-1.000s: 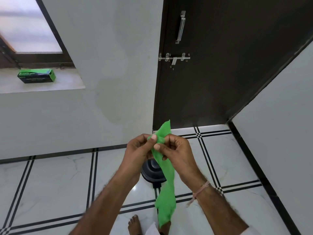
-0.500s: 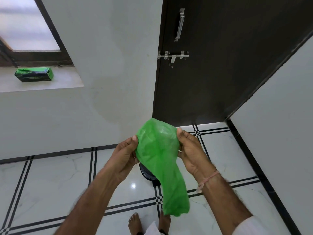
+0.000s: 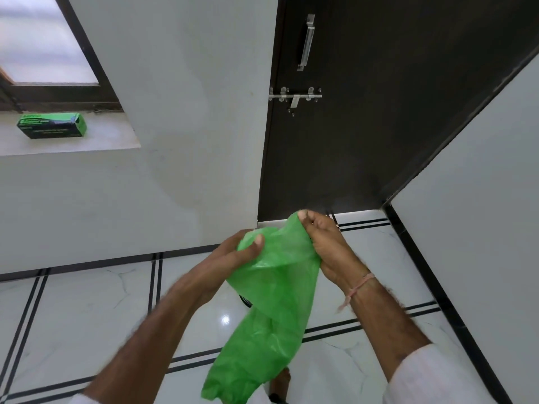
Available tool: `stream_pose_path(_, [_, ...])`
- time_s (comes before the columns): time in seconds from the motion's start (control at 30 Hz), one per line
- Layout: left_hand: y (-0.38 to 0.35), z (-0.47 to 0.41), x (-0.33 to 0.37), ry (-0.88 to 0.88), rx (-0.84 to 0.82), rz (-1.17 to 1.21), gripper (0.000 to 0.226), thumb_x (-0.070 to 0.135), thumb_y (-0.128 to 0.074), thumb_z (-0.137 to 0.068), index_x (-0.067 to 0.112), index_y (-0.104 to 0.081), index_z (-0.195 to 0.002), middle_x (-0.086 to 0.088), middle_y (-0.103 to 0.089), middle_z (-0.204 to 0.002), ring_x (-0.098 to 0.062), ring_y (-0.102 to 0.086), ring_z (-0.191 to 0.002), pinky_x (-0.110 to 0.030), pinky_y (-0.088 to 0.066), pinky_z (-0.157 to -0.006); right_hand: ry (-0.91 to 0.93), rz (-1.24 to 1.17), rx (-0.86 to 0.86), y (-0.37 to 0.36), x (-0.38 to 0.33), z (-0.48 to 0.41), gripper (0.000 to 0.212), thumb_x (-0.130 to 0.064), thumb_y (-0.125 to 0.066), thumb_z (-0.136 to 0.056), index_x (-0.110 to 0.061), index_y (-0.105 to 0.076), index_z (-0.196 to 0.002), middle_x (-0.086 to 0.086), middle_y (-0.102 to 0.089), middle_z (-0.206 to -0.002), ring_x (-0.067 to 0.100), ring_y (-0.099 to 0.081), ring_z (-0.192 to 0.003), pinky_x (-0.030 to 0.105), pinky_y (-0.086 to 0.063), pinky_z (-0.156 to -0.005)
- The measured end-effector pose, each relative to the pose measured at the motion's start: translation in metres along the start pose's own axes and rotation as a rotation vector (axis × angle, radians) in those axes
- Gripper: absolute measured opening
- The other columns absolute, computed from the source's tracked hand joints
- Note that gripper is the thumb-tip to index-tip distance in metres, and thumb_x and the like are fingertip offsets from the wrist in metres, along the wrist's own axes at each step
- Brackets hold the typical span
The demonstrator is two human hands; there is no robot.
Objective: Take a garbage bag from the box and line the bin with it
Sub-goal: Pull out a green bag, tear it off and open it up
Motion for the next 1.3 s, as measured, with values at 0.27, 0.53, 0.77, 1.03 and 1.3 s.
stream_pose_path(0.27, [-0.003,-0.002,0.001,-0.027,-0.083,0.185,0.04,0.026,-0.066,-0.091,-0.006,-0.07,-0.115,-0.024,-0.074,-0.114,-0.032,-0.072,-0.099,-0.043,-0.06,-0.088,-0.017,0.034,0.032,0.008,-0.014,-0.012,0.033,-0.029,-0.057,-0.105,-0.013,-0.065,-0.077,-0.005,-0.067,-0.06,0.004,-0.063,-0.054,0.023,-0.053,-0.056])
stream_pose_path(0.53, [-0.008,0.0,0.003,-0.061,0.229,0.448,0.041,0.024,-0.076,-0.08,-0.008,-0.066,-0.103,-0.016,-0.075,-0.085,-0.023,-0.072,-0.069,-0.032,-0.062,-0.061,0.35,0.316,0.335,-0.006,-0.023,0.033,0.028,-0.041,-0.073,-0.091,-0.014,-0.066,-0.096,-0.005,-0.07,-0.089,0.003,-0.06,-0.077,0.017,-0.048,-0.068])
stream_pose_path(0.77, [-0.027,0.003,-0.007,-0.031,0.154,0.609,0.068,0.035,-0.073,-0.083,-0.017,-0.056,-0.124,-0.032,-0.066,-0.114,-0.033,-0.068,-0.09,-0.042,-0.061,-0.077,-0.063,-0.121,-0.034,-0.035,0.029,0.038,0.037,-0.027,-0.079,-0.085,0.003,-0.07,-0.105,0.028,-0.073,-0.11,0.03,-0.07,-0.094,0.051,-0.056,-0.091])
stream_pose_path(1.03, [-0.027,0.005,-0.021,-0.001,0.146,0.653,0.058,0.031,-0.067,-0.089,-0.013,-0.059,-0.124,-0.023,-0.073,-0.114,-0.029,-0.073,-0.095,-0.042,-0.064,-0.079,-0.211,-0.373,0.024,-0.029,0.049,0.03,0.034,-0.022,-0.061,-0.101,0.005,-0.067,-0.122,0.023,-0.074,-0.118,0.026,-0.076,-0.094,0.035,-0.063,-0.078])
stream_pose_path(1.3, [0.001,0.022,-0.045,0.02,0.079,0.527,0.038,0.018,-0.068,-0.09,-0.004,-0.064,-0.12,-0.02,-0.073,-0.121,-0.028,-0.073,-0.105,-0.041,-0.062,-0.083,-0.267,-0.463,0.15,-0.017,0.051,0.022,0.028,-0.018,-0.059,-0.101,0.003,-0.069,-0.116,0.019,-0.076,-0.107,0.028,-0.073,-0.086,0.038,-0.065,-0.073])
Point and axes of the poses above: each hand's wrist, its own z-axis away from the middle knuckle, its own y-axis out of the back of the hand, x = y × z, the point moved 8 cm from there along -z, towards the middle knuckle
